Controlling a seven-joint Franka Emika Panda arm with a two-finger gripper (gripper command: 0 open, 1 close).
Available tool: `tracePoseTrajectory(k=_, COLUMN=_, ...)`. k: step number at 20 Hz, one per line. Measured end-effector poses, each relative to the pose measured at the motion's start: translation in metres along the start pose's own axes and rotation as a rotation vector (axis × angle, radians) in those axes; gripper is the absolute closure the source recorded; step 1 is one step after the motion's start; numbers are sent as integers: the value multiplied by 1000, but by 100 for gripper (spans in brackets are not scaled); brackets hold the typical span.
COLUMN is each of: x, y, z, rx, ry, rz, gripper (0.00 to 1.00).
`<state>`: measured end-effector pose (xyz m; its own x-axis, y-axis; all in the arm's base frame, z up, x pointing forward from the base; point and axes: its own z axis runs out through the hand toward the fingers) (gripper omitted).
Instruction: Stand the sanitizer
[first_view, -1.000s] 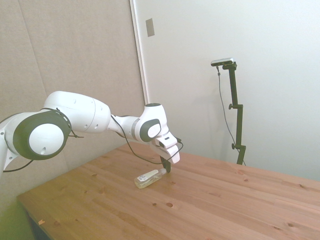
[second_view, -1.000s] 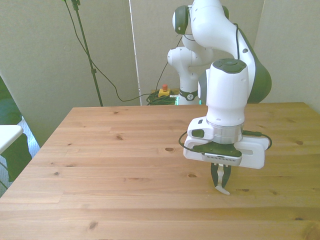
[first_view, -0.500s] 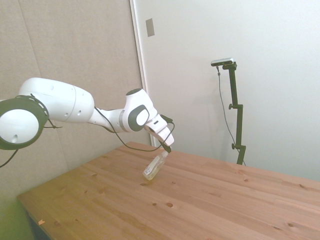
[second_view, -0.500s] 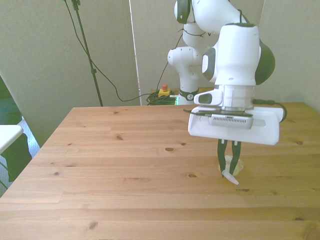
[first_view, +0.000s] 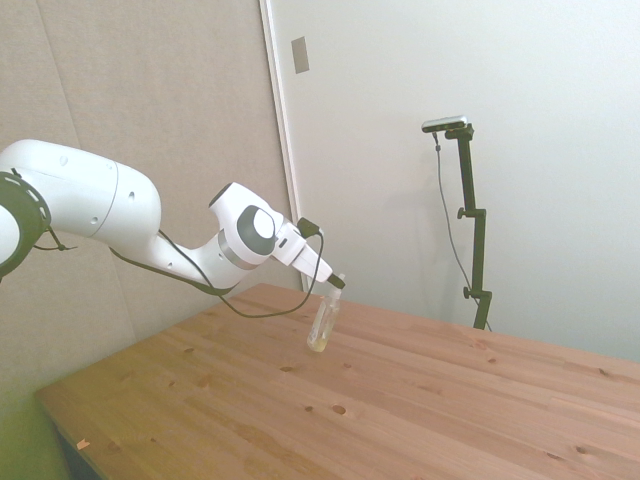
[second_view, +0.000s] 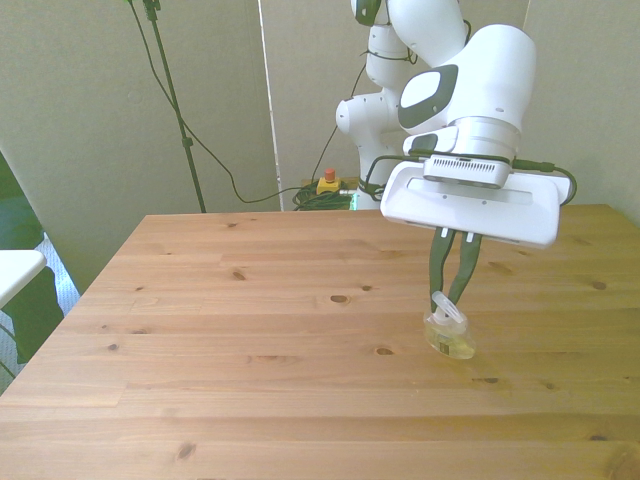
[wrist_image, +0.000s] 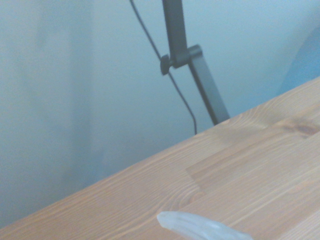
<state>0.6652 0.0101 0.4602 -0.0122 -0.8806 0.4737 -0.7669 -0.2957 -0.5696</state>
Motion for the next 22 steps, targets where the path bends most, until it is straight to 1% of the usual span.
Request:
tracePoseTrajectory(k=4, x=-8, y=7, z=0, rx=52, ry=105, rz=39, gripper=100)
tracePoseTrajectory(k=11, x=-25, y=28, z=8, rx=133, ry=240, rz=85, gripper=100)
tracePoseTrajectory(k=14, x=-27, y=28, z=6, rx=137, ry=290, rz=70, gripper=100)
tracePoseTrajectory(k=15, x=-25, y=23, z=3, rx=142, ry=304, rz=72, gripper=0)
tracePoseTrajectory(k=17, x=-25, y=19, z=-2, rx=148, ry=309, rz=73, gripper=0)
tracePoseTrajectory(k=22, x=-30, y=29, z=2, rx=130, ry=302, rz=63, gripper=0)
